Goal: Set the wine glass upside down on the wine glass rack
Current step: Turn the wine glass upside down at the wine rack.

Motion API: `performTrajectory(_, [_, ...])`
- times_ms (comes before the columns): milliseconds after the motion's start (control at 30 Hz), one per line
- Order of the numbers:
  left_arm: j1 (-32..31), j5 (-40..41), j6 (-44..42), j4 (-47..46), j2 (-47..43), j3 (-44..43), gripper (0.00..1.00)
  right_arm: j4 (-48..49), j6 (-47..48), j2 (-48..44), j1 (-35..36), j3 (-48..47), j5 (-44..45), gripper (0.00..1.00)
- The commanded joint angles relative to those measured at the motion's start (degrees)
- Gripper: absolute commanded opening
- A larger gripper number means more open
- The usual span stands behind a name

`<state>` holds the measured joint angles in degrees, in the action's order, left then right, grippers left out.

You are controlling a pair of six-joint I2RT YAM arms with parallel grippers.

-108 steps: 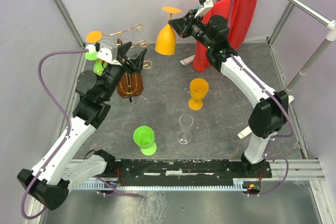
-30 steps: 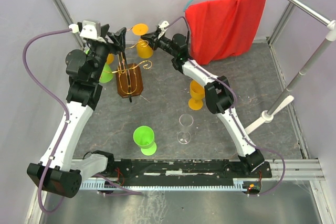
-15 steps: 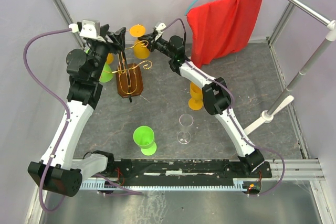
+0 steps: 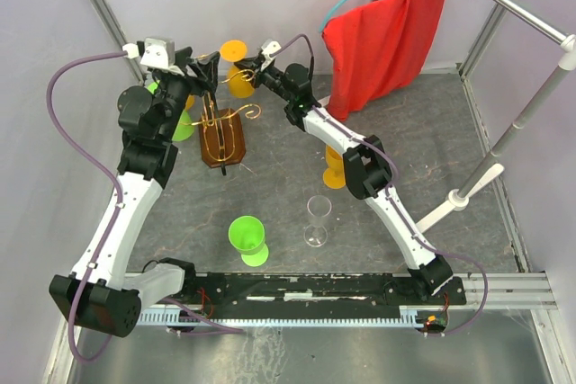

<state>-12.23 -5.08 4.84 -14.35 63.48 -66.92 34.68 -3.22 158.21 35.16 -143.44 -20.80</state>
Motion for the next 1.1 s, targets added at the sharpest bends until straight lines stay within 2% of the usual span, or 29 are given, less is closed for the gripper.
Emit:
performTrajectory(0, [0.3, -1.0, 2.3, -3.6, -0.2, 0.6, 0.70, 1.5, 1.9, 1.1, 0.5, -4.1, 2.7, 0.01])
performTrajectory(167, [0.3, -0.6, 1.9, -3.9, 0.1, 1.1, 0.70, 1.8, 1.8, 1.4, 0.6, -4.4, 3.4, 0.01])
performTrajectory(533, [0.4, 0.1, 1.5, -3.9, -0.1, 1.9, 0.70, 5.3, -1.1, -1.4, 1.1, -1.3, -1.8, 0.01])
performTrajectory(767, [0.6, 0.1, 1.7, -4.0, -0.5, 2.5, 0.70, 7.7, -0.9, -5.5, 1.2, 5.3, -3.8, 0.01])
performTrajectory(1067, [0.7, 0.1, 1.9, -4.1, -0.3, 2.7, 0.70, 9.9, -2.8, -6.4, 1.1, 6.6, -4.8, 0.01])
